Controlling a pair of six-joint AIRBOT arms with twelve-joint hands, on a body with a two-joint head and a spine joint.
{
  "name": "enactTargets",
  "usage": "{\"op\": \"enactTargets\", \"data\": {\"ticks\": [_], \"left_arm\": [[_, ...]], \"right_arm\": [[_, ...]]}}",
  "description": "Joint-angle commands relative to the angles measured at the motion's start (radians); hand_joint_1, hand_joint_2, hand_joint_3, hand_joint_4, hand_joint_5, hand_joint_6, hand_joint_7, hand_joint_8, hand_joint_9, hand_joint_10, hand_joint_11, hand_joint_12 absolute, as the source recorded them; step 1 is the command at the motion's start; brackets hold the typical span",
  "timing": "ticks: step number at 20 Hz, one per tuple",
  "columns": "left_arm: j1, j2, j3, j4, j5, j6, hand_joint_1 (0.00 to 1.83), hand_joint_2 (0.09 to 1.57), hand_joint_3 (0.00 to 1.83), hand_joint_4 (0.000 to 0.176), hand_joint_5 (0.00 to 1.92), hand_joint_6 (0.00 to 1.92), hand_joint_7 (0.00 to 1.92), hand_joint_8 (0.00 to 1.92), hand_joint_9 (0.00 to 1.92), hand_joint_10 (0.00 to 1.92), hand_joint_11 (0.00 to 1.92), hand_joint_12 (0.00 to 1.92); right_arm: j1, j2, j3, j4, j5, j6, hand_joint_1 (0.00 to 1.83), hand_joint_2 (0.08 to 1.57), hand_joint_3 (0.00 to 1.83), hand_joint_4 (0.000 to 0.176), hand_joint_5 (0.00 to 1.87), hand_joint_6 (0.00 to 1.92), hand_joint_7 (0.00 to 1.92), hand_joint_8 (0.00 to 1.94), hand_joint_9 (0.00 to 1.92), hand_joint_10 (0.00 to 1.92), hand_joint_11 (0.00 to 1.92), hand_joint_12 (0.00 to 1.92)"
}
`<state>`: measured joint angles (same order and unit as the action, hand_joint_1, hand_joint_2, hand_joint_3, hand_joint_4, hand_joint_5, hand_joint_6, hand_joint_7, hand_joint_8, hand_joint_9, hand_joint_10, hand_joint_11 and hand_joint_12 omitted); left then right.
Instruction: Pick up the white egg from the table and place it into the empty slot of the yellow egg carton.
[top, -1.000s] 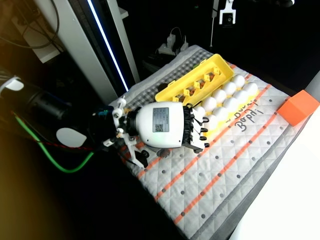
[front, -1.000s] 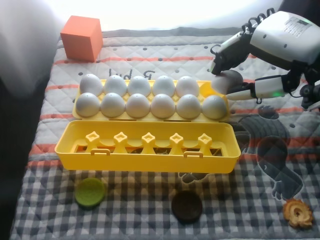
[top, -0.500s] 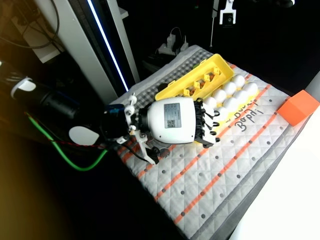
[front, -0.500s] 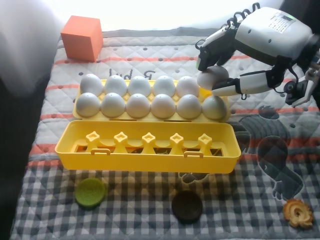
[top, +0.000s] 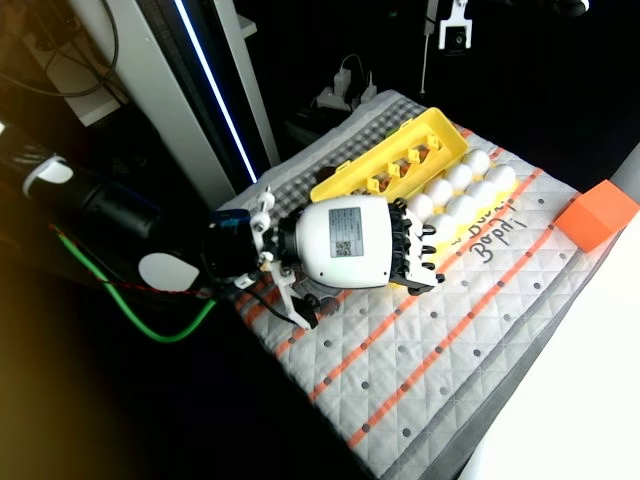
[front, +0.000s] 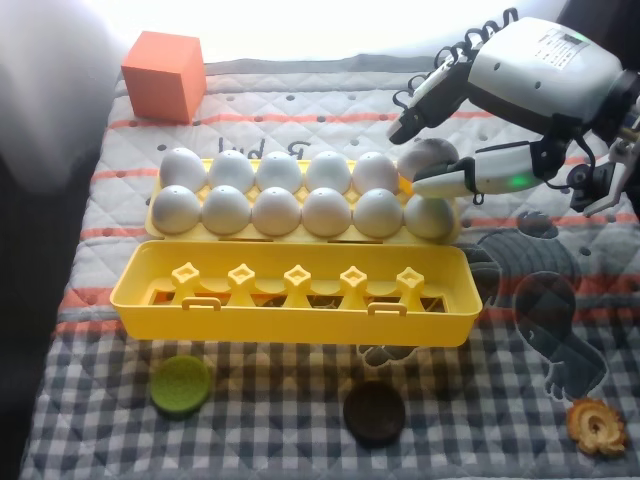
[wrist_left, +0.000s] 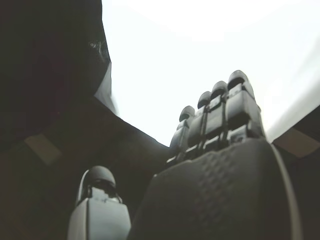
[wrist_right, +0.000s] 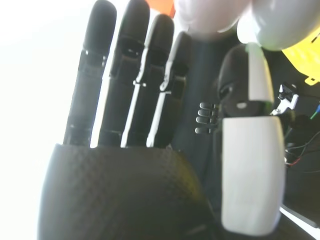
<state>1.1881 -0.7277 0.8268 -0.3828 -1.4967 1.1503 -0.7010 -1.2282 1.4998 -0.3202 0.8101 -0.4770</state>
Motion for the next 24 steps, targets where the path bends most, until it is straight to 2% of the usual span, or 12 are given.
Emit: {"op": "enactTargets", "data": {"ticks": [1,5,7,9,12,14,17,19,20,21,22,24], "left_arm": [[-0.011,-0.002,0.008,0.005,-0.123,-0.007,0.00,0.84,0.00,0.083,0.00,0.00,0.00,0.00,0.00,0.00,0.00,0.00],[-0.011,-0.002,0.007,0.005,-0.123,-0.007,0.00,0.84,0.00,0.093,0.00,0.00,0.00,0.00,0.00,0.00,0.00,0.00],[-0.011,-0.002,0.007,0.005,-0.122,-0.007,0.00,0.84,0.00,0.073,0.00,0.00,0.00,0.00,0.00,0.00,0.00,0.00],[-0.011,-0.002,0.007,0.005,-0.122,-0.007,0.00,0.84,0.00,0.071,0.00,0.00,0.00,0.00,0.00,0.00,0.00,0.00],[-0.011,-0.002,0.007,0.005,-0.122,-0.007,0.00,0.83,0.00,0.069,0.00,0.00,0.00,0.00,0.00,0.00,0.00,0.00],[-0.011,-0.002,0.008,0.005,-0.122,-0.007,0.00,0.84,0.00,0.066,0.00,0.00,0.00,0.00,0.00,0.00,0.00,0.00],[-0.011,-0.002,0.007,0.005,-0.121,-0.007,0.00,0.84,0.00,0.082,0.00,0.00,0.00,0.00,0.00,0.00,0.00,0.00],[-0.010,-0.002,0.007,0.005,-0.120,-0.007,0.00,0.84,0.00,0.073,0.00,0.00,0.00,0.00,0.00,0.00,0.00,0.00],[-0.010,-0.002,0.006,0.005,-0.120,-0.007,0.00,0.84,0.00,0.070,0.00,0.00,0.00,0.00,0.00,0.00,0.00,0.00],[-0.010,-0.002,0.006,0.004,-0.120,-0.007,0.00,0.84,0.00,0.070,0.00,0.00,0.00,0.00,0.00,0.00,0.00,0.00],[-0.010,-0.002,0.006,0.004,-0.119,-0.007,0.00,0.84,0.00,0.072,0.00,0.00,0.00,0.00,0.00,0.00,0.00,0.00],[-0.005,0.000,0.005,0.004,-0.120,-0.007,0.00,0.84,0.00,0.073,0.00,0.00,0.00,0.00,0.00,0.00,0.00,0.00]], "right_arm": [[0.017,-0.003,0.004,0.034,0.107,0.005,0.79,0.97,0.00,0.000,0.98,0.00,1.04,0.01,1.08,0.01,0.68,1.01],[0.017,-0.003,0.004,0.034,0.107,0.008,0.78,0.94,0.00,0.000,0.94,0.00,0.97,0.00,1.01,0.00,0.62,0.94],[0.017,-0.002,0.004,0.034,0.107,0.009,0.74,0.91,0.00,0.000,0.94,0.00,1.00,0.00,1.03,0.00,0.62,0.91],[0.017,-0.001,0.004,0.034,0.107,0.011,0.75,0.91,0.00,0.000,0.93,0.00,1.01,0.00,1.04,0.01,0.61,0.97],[0.017,-0.001,0.004,0.027,0.107,0.019,0.72,0.88,0.00,0.000,0.91,0.00,0.94,0.00,0.93,0.00,0.57,0.77],[0.017,-0.001,0.003,0.020,0.107,0.027,0.72,0.83,0.00,0.000,0.71,0.00,0.67,0.00,0.65,0.00,0.36,0.58],[0.017,0.000,0.001,0.020,0.104,0.028,0.77,0.79,0.00,0.000,0.56,0.00,0.47,0.00,0.46,0.00,0.31,0.45],[0.017,0.009,-0.005,0.020,0.101,0.028,0.78,0.80,0.00,0.003,0.43,0.00,0.39,0.00,0.35,0.00,0.24,0.30],[0.016,0.014,-0.009,0.020,0.101,0.028,0.75,0.80,0.00,0.053,0.37,0.00,0.32,0.00,0.29,0.00,0.21,0.21],[0.012,0.021,-0.016,0.020,0.101,0.027,0.73,0.81,0.00,0.059,0.34,0.00,0.29,0.00,0.27,0.00,0.21,0.19],[0.005,0.029,-0.023,0.020,0.102,0.026,0.66,0.79,0.00,0.120,0.28,0.00,0.21,0.00,0.18,0.00,0.15,0.16],[-0.009,0.052,-0.038,0.021,0.101,0.015,0.60,0.80,0.00,0.103,0.26,0.00,0.20,0.00,0.18,0.00,0.15,0.16]]}}
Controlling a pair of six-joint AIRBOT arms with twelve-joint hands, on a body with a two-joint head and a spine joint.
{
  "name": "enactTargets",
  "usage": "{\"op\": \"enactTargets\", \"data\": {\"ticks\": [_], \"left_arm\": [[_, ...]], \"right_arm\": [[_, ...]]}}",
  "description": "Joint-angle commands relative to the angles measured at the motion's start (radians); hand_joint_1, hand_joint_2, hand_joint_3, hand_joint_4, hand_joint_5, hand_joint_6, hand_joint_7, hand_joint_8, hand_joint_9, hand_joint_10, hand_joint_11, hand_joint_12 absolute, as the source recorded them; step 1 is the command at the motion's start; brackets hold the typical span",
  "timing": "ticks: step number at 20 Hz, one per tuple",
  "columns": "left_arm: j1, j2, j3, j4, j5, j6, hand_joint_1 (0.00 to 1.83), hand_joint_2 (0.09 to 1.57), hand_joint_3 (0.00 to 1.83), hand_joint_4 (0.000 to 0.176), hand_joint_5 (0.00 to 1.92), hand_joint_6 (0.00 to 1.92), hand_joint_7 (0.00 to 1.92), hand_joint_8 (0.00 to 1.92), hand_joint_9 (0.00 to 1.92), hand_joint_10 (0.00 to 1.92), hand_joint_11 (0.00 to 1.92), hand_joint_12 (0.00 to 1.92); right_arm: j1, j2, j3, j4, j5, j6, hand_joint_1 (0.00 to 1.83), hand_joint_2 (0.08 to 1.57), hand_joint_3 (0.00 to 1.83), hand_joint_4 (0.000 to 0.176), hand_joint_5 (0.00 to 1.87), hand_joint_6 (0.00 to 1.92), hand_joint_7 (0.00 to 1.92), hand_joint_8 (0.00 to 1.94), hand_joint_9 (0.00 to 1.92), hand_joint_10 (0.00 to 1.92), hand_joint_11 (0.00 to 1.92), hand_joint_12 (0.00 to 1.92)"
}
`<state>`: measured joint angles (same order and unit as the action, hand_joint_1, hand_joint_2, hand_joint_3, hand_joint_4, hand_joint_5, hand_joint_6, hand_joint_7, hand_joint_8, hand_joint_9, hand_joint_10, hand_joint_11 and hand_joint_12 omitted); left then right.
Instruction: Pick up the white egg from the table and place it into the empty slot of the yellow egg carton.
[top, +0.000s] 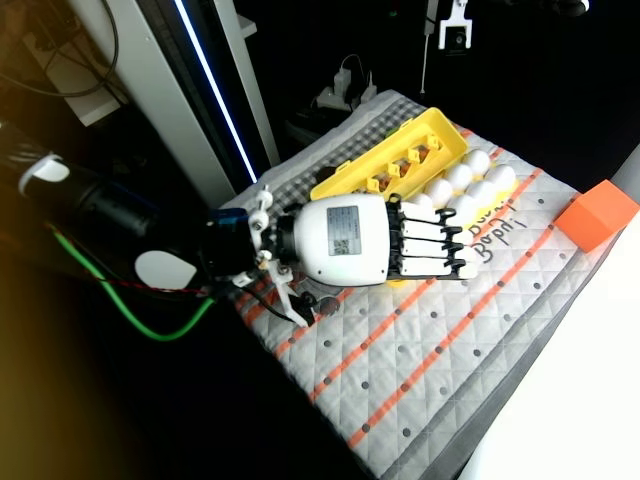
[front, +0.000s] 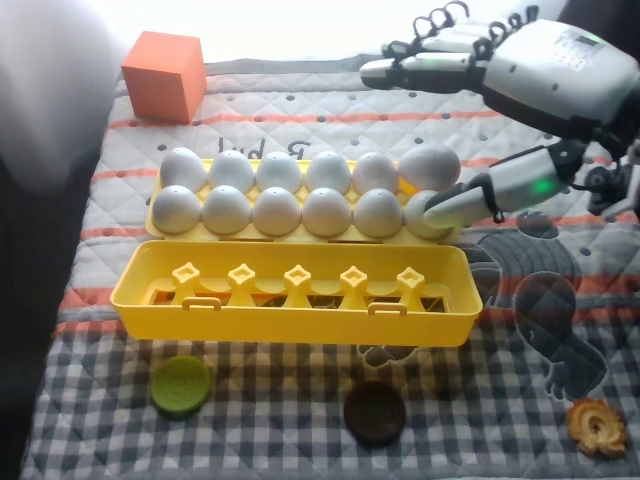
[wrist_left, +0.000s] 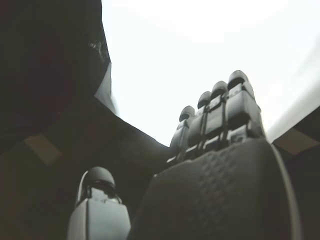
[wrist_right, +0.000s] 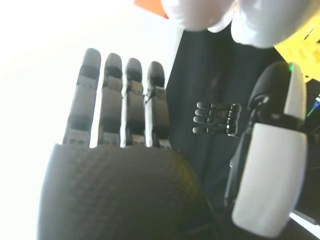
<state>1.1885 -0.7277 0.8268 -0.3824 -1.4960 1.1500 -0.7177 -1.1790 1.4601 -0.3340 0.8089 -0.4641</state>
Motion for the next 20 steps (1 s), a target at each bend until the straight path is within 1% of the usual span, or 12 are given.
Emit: {"op": "enactTargets", "data": {"ticks": [1,3,6,7,9,10,11,14,15,17,18,20], "left_arm": [[-0.006,0.002,0.004,0.004,-0.121,-0.006,0.00,0.84,0.00,0.076,0.00,0.00,0.00,0.00,0.00,0.00,0.00,0.00],[-0.005,0.004,0.002,0.004,-0.121,-0.006,0.00,0.84,0.00,0.074,0.00,0.00,0.00,0.00,0.00,0.00,0.00,0.00],[-0.005,0.001,0.002,0.002,-0.120,-0.006,0.00,0.84,0.00,0.072,0.00,0.00,0.00,0.00,0.00,0.00,0.00,0.00],[-0.005,0.001,0.002,0.001,-0.121,-0.006,0.00,0.84,0.00,0.066,0.00,0.00,0.00,0.00,0.00,0.00,0.00,0.00],[-0.005,0.002,0.003,0.001,-0.120,-0.006,0.00,0.85,0.01,0.060,0.00,0.00,0.00,0.00,0.00,0.00,0.00,0.00],[-0.005,0.002,0.002,0.001,-0.120,-0.006,0.00,0.85,0.01,0.060,0.00,0.00,0.00,0.00,0.00,0.00,0.00,0.00],[-0.004,0.003,0.002,0.001,-0.119,-0.006,0.00,0.84,0.00,0.083,0.00,0.00,0.00,0.00,0.00,0.00,0.00,0.00],[-0.003,0.003,0.001,0.001,-0.119,-0.006,0.00,0.85,0.00,0.081,0.00,0.00,0.00,0.00,0.00,0.00,0.00,0.00],[-0.003,0.003,0.001,0.001,-0.119,-0.006,0.00,0.84,0.00,0.072,0.00,0.00,0.00,0.00,0.00,0.00,0.00,0.00],[-0.003,0.003,0.001,0.001,-0.121,-0.006,0.00,0.84,0.00,0.072,0.00,0.00,0.00,0.00,0.00,0.00,0.00,0.00],[-0.003,0.004,0.001,0.001,-0.121,-0.006,0.00,0.85,0.00,0.068,0.00,0.00,0.00,0.00,0.00,0.00,0.00,0.00],[-0.003,0.005,0.001,0.001,-0.123,-0.006,0.00,0.84,0.00,0.078,0.00,0.00,0.00,0.00,0.00,0.00,0.00,0.00]], "right_arm": [[0.001,0.008,-0.001,0.035,0.102,0.002,0.60,0.81,0.00,0.115,0.23,0.00,0.18,0.00,0.14,0.00,0.09,0.13],[-0.019,0.033,-0.013,0.042,0.102,0.002,0.62,0.78,0.00,0.157,0.22,0.00,0.17,0.00,0.12,0.00,0.06,0.13],[-0.049,0.071,-0.036,0.061,0.103,-0.010,0.62,0.78,0.00,0.119,0.23,0.00,0.15,0.00,0.09,0.00,0.08,0.15],[-0.057,0.083,-0.049,0.073,0.103,-0.024,0.61,0.78,0.00,0.116,0.22,0.00,0.15,0.00,0.08,0.00,0.05,0.14],[-0.069,0.108,-0.074,0.095,0.105,-0.056,0.63,0.79,0.00,0.066,0.23,0.00,0.14,0.00,0.03,0.00,0.00,0.06],[-0.080,0.121,-0.090,0.110,0.112,-0.076,0.63,0.79,0.00,0.066,0.23,0.00,0.14,0.00,0.03,0.00,0.00,0.06],[-0.089,0.132,-0.102,0.121,0.119,-0.084,0.65,0.79,0.00,0.045,0.23,0.00,0.13,0.00,0.01,0.00,0.00,0.00],[-0.145,0.164,-0.132,0.175,0.166,-0.102,0.57,0.79,0.00,0.092,0.21,0.00,0.14,0.00,0.02,0.01,0.00,0.00],[-0.165,0.176,-0.141,0.193,0.182,-0.108,0.55,0.79,0.00,0.097,0.21,0.00,0.13,0.00,0.02,0.01,0.00,0.00],[-0.178,0.196,-0.163,0.205,0.190,-0.128,0.49,0.77,0.00,0.120,0.18,0.00,0.11,0.00,0.01,0.00,0.00,0.00],[-0.183,0.209,-0.179,0.211,0.193,-0.147,0.46,0.76,0.00,0.119,0.18,0.00,0.12,0.00,0.01,0.01,0.00,0.00],[-0.207,0.228,-0.198,0.225,0.216,-0.150,0.46,0.76,0.00,0.153,0.15,0.00,0.10,0.00,0.00,0.00,0.00,0.00]]}}
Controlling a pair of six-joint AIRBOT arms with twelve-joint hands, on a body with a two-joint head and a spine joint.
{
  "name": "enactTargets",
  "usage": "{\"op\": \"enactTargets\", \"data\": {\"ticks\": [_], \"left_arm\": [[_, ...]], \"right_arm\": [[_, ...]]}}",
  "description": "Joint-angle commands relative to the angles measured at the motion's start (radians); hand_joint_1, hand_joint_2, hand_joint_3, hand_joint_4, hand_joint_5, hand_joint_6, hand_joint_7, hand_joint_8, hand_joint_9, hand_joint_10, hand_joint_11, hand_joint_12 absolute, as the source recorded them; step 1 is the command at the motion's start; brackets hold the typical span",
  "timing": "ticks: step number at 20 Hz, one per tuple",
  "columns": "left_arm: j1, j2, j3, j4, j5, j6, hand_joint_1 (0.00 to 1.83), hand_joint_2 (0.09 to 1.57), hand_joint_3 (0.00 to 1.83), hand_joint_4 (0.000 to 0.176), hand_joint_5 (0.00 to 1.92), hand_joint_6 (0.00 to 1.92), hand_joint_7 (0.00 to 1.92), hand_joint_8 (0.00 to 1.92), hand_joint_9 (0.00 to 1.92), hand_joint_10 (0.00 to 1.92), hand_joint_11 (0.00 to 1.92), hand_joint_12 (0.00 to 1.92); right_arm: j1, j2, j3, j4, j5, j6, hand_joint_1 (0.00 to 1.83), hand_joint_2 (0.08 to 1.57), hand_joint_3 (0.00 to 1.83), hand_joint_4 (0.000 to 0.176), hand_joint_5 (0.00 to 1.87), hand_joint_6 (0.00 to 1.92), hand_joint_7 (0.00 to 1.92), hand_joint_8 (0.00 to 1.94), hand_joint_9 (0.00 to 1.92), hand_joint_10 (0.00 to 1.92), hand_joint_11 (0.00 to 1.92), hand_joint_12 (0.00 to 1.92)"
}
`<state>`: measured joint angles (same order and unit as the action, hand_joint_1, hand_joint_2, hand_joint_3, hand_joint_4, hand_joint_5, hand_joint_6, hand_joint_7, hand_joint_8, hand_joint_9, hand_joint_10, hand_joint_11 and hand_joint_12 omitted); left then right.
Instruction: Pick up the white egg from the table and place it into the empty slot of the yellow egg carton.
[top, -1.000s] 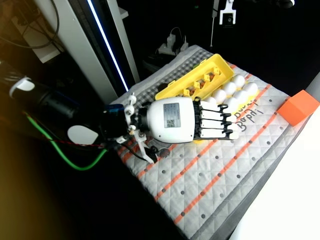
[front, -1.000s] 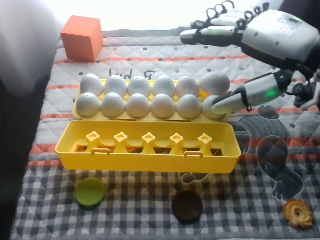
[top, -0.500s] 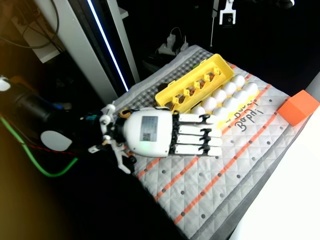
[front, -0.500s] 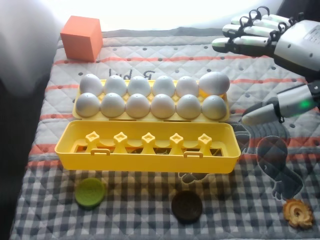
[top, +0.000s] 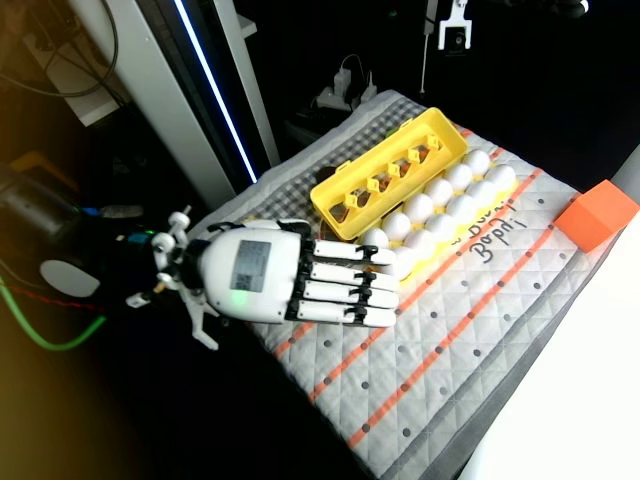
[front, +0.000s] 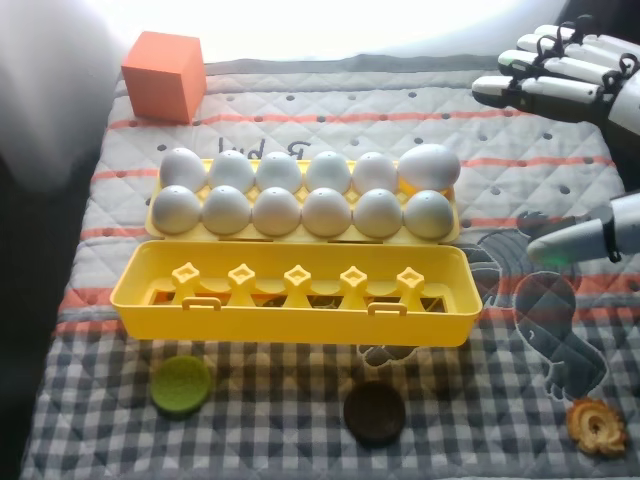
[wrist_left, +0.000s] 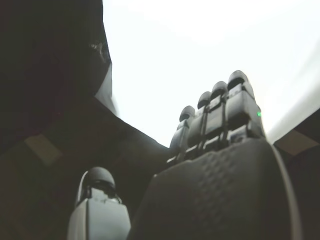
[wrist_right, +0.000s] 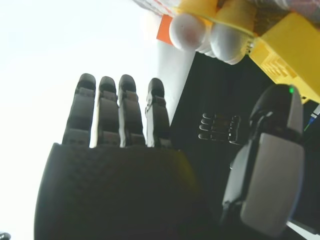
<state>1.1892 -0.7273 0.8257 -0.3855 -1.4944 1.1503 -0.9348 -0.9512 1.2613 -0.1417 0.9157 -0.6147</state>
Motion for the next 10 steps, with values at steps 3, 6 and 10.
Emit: {"op": "enactTargets", "data": {"ticks": [3,6,10], "left_arm": [[-0.004,0.004,0.003,0.004,-0.124,-0.007,0.00,0.84,0.00,0.079,0.00,0.00,0.00,0.00,0.00,0.00,0.00,0.00],[-0.003,0.006,0.004,-0.002,-0.124,-0.007,0.00,0.84,0.00,0.072,0.00,0.00,0.00,0.00,0.00,0.00,0.00,0.00],[-0.004,0.005,0.004,-0.002,-0.128,-0.007,0.00,0.80,0.00,0.081,0.00,0.00,0.00,0.00,0.00,0.00,0.00,0.00]], "right_arm": [[-0.042,0.012,-0.011,0.073,0.149,0.001,0.43,0.75,0.00,0.138,0.16,0.00,0.12,0.01,0.04,0.01,0.02,0.01],[-0.064,0.014,-0.018,0.089,0.157,0.001,0.31,0.77,0.00,0.137,0.14,0.00,0.11,0.00,0.03,0.00,0.03,0.01],[-0.074,0.013,-0.022,0.093,0.161,0.001,0.15,0.82,0.02,0.115,0.15,0.00,0.11,0.00,0.01,0.00,0.00,0.00]]}}
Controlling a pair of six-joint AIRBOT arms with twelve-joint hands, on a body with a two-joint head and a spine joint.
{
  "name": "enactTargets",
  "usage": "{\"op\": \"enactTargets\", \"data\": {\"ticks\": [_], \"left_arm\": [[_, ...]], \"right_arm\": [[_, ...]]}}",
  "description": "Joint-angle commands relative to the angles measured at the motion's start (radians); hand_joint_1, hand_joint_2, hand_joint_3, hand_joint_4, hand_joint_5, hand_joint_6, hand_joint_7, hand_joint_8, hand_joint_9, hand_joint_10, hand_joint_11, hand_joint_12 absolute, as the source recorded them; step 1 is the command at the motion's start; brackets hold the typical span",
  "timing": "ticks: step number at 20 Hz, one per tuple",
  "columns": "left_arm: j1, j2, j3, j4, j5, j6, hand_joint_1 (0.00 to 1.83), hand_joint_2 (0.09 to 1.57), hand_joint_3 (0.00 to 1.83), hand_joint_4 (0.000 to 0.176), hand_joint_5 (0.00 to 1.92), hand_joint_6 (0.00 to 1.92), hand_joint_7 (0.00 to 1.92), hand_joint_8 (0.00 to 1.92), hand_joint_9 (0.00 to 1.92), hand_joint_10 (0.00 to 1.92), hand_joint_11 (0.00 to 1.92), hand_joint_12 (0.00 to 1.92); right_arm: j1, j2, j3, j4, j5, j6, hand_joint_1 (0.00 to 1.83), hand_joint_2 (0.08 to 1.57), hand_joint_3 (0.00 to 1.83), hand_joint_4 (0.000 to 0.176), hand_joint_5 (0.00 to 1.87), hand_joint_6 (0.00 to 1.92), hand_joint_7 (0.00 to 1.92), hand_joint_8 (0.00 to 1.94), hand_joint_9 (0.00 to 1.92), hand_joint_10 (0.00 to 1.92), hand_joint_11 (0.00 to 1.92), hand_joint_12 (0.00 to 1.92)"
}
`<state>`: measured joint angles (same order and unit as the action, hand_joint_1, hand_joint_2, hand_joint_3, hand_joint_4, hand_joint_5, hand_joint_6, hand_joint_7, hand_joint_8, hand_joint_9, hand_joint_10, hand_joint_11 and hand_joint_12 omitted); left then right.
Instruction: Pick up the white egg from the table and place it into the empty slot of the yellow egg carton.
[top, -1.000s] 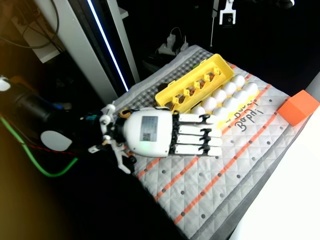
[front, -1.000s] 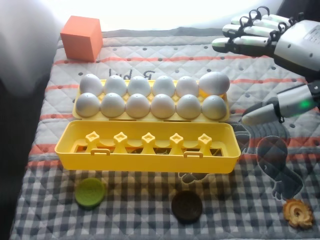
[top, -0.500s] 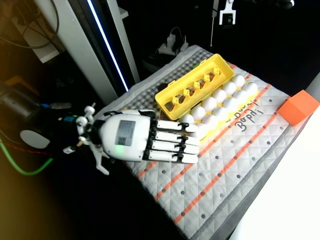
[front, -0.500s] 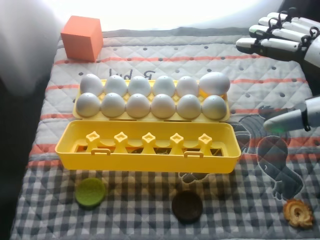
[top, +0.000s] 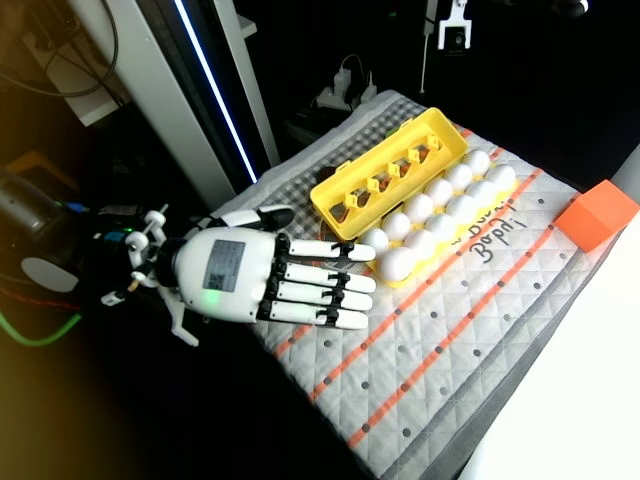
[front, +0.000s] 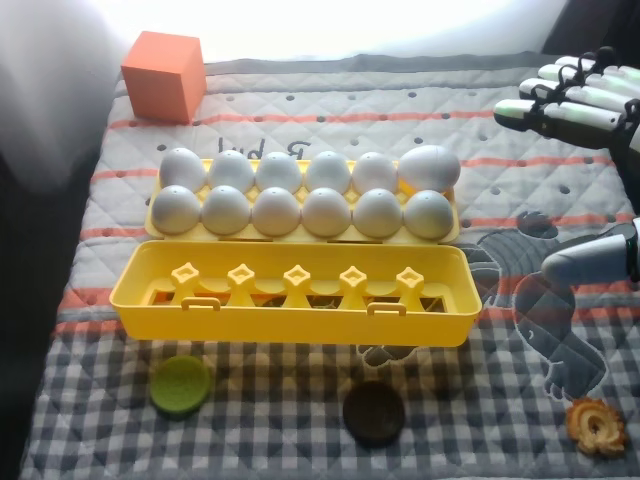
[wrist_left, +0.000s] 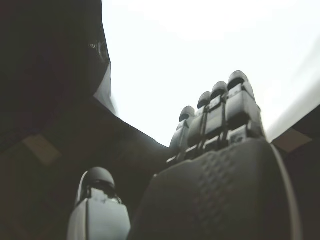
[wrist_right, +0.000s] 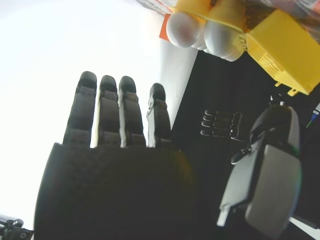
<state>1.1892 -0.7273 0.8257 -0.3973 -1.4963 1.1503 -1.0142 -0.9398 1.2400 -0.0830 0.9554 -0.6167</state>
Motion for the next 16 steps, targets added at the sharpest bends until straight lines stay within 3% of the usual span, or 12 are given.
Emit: {"op": "enactTargets", "data": {"ticks": [1,3,5,6,7,8,9,10,12,16], "left_arm": [[-0.004,0.005,0.004,0.010,-0.126,-0.007,0.00,0.79,0.00,0.088,0.00,0.00,0.00,0.00,0.00,0.00,0.00,0.00],[-0.004,0.006,0.004,0.010,-0.128,-0.007,0.00,0.78,0.00,0.095,0.00,0.00,0.00,0.00,0.00,0.00,0.00,0.00],[-0.004,0.005,0.004,0.010,-0.128,-0.007,0.00,0.78,0.00,0.089,0.00,0.00,0.00,0.00,0.00,0.00,0.00,0.00],[-0.004,0.005,0.004,0.010,-0.129,-0.007,0.00,0.79,0.00,0.090,0.00,0.00,0.00,0.00,0.00,0.00,0.00,0.00],[-0.004,0.006,0.004,0.010,-0.129,-0.007,0.00,0.79,0.00,0.089,0.00,0.00,0.00,0.00,0.00,0.00,0.00,0.00],[-0.004,0.006,0.004,0.010,-0.129,-0.007,0.00,0.80,0.00,0.090,0.00,0.00,0.00,0.00,0.00,0.00,0.00,0.00],[-0.004,0.006,0.004,0.010,-0.129,-0.007,0.00,0.80,0.00,0.090,0.00,0.00,0.00,0.00,0.00,0.00,0.00,0.00],[-0.004,0.006,0.004,0.009,-0.129,-0.007,0.00,0.79,0.00,0.097,0.00,0.00,0.00,0.00,0.00,0.00,0.00,0.00],[-0.004,0.006,0.004,0.009,-0.131,-0.007,0.00,0.80,0.00,0.088,0.00,0.00,0.00,0.00,0.00,0.00,0.00,0.00],[-0.004,0.005,0.003,0.007,-0.132,-0.007,0.00,0.80,0.00,0.092,0.00,0.00,0.00,0.00,0.00,0.00,0.00,0.00]], "right_arm": [[0.006,0.000,-0.001,0.035,0.121,0.003,0.14,0.82,0.01,0.117,0.15,0.01,0.11,0.00,0.02,0.00,0.00,0.00],[0.006,-0.001,0.000,0.036,0.122,0.002,0.15,0.81,0.01,0.124,0.15,0.00,0.11,0.00,0.01,0.00,0.00,0.00],[0.004,-0.001,0.000,0.037,0.122,0.002,0.18,0.82,0.01,0.134,0.14,0.00,0.11,0.00,0.01,0.00,0.00,0.00],[0.002,-0.001,-0.001,0.038,0.122,0.002,0.17,0.81,0.00,0.152,0.13,0.00,0.10,0.00,0.00,0.00,0.00,0.00],[0.001,-0.002,-0.001,0.039,0.123,0.002,0.17,0.81,0.00,0.140,0.13,0.00,0.10,0.00,0.00,0.00,0.00,0.00],[0.001,-0.002,-0.001,0.039,0.123,0.002,0.18,0.80,0.00,0.150,0.13,0.00,0.10,0.00,0.00,0.00,0.00,0.00],[0.001,-0.003,-0.001,0.039,0.123,0.002,0.19,0.80,0.00,0.148,0.14,0.00,0.10,0.00,0.00,0.00,0.00,0.00],[0.001,-0.003,-0.001,0.039,0.125,0.002,0.21,0.81,0.00,0.122,0.15,0.01,0.10,0.00,0.00,0.00,0.00,0.00],[0.001,-0.003,-0.004,0.039,0.131,0.002,0.19,0.81,0.00,0.127,0.15,0.00,0.09,0.00,0.00,0.00,0.00,0.00],[-0.003,0.008,-0.015,0.039,0.143,0.002,0.16,0.81,0.00,0.123,0.15,0.00,0.09,0.00,0.00,0.00,0.00,0.00]]}}
